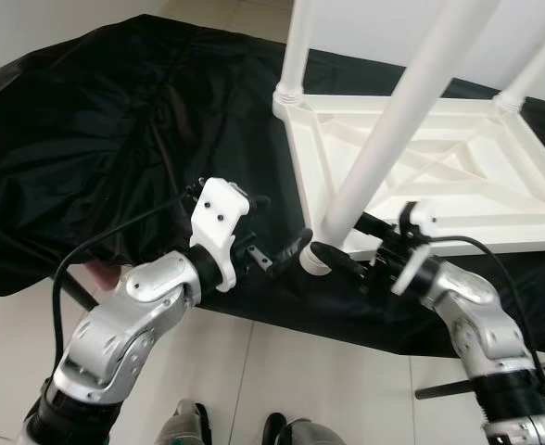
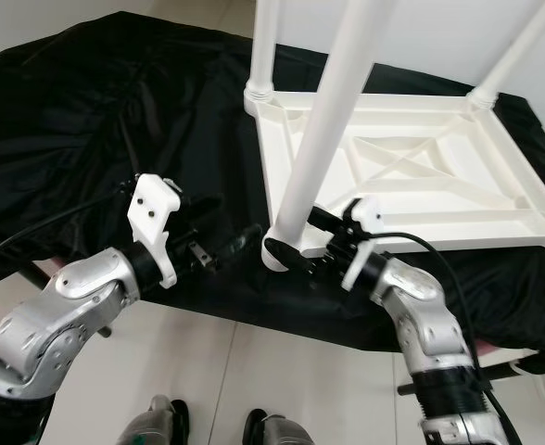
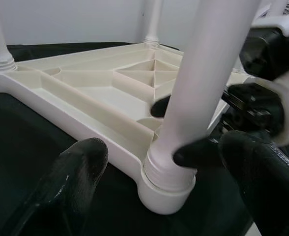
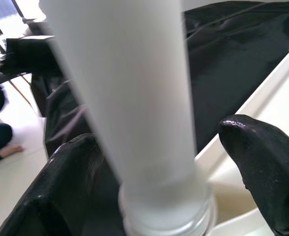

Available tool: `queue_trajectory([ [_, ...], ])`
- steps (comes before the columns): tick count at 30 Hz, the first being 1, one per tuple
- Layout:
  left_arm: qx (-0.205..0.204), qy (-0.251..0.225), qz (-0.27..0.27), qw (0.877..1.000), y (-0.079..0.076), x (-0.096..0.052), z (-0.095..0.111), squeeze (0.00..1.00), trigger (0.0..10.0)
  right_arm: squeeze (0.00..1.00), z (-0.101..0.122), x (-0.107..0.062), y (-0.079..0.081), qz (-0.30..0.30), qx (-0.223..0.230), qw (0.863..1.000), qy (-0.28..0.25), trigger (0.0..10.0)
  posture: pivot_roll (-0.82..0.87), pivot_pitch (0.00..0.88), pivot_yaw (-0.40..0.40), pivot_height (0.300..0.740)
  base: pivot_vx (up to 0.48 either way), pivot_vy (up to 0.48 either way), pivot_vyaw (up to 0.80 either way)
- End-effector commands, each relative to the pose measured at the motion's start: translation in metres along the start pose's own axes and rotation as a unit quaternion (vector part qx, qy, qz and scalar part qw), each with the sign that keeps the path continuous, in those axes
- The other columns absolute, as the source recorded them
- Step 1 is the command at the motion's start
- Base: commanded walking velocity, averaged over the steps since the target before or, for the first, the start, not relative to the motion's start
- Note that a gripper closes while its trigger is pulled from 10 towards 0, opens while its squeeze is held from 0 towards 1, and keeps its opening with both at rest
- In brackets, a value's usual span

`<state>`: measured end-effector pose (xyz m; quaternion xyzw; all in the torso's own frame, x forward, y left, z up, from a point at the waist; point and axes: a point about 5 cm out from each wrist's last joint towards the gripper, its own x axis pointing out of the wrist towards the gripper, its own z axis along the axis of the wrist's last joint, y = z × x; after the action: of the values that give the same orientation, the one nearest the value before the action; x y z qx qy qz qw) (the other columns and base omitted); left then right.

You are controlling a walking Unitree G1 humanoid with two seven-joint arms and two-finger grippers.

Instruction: Building children table

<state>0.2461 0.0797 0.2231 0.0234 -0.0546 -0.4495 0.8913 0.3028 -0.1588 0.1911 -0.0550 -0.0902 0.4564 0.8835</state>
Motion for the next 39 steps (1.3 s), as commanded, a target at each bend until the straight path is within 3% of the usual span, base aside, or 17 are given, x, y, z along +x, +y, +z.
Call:
queue_trajectory([
  [1,-0.003,0.0,-0.095,0.996,-0.016,-0.002,-0.001,0.0,10.0,0.0,-0.006,0.001,0.001,-0.003,0.001,1.0,0.01,10.0,0.13,0.172,-0.135,0.74,0.0,0.0,0.0],
  [8,-0.018,0.043,-0.108,0.993,-0.03,-0.008,-0.028,0.0,10.0,0.0,-0.01,0.011,-0.002,-0.006,-0.003,1.0,0.022,10.0,0.13,0.163,-0.144,0.74,0.0,0.0,0.0],
  [22,-0.013,0.064,-0.101,0.993,-0.033,-0.012,-0.04,0.0,10.0,0.0,-0.013,0.015,-0.001,0.008,0.016,1.0,-0.001,10.0,0.13,0.154,-0.155,0.74,0.0,0.0,0.0],
  [23,-0.013,0.063,-0.101,0.993,-0.033,-0.012,-0.04,0.0,10.0,0.0,-0.014,0.015,-0.001,0.01,0.015,1.0,0.0,4.7,0.14,0.151,-0.155,0.74,0.0,0.0,0.0],
  [24,-0.013,0.063,-0.102,0.993,-0.034,-0.012,-0.04,0.0,10.0,0.0,-0.014,0.015,-0.002,0.009,0.013,1.0,0.002,0.0,0.14,0.147,-0.156,0.74,0.0,0.0,0.0],
  [35,-0.011,0.055,-0.097,0.994,-0.036,-0.011,-0.041,0.0,10.0,0.0,-0.025,0.014,-0.009,-0.045,0.001,0.999,0.026,0.0,0.14,0.14,-0.157,0.74,0.0,0.0,0.0],
  [38,-0.011,0.054,-0.095,0.994,-0.035,-0.011,-0.041,0.0,10.0,0.0,-0.028,0.013,-0.012,-0.079,-0.001,0.996,0.037,0.0,0.14,0.137,-0.158,0.74,0.0,0.0,0.0],
  [39,-0.011,0.053,-0.093,0.994,-0.035,-0.01,-0.041,0.0,10.0,0.0,-0.029,0.013,-0.015,-0.116,-0.002,0.992,0.045,0.0,0.13,0.135,-0.159,0.74,0.0,0.0,0.0],
])
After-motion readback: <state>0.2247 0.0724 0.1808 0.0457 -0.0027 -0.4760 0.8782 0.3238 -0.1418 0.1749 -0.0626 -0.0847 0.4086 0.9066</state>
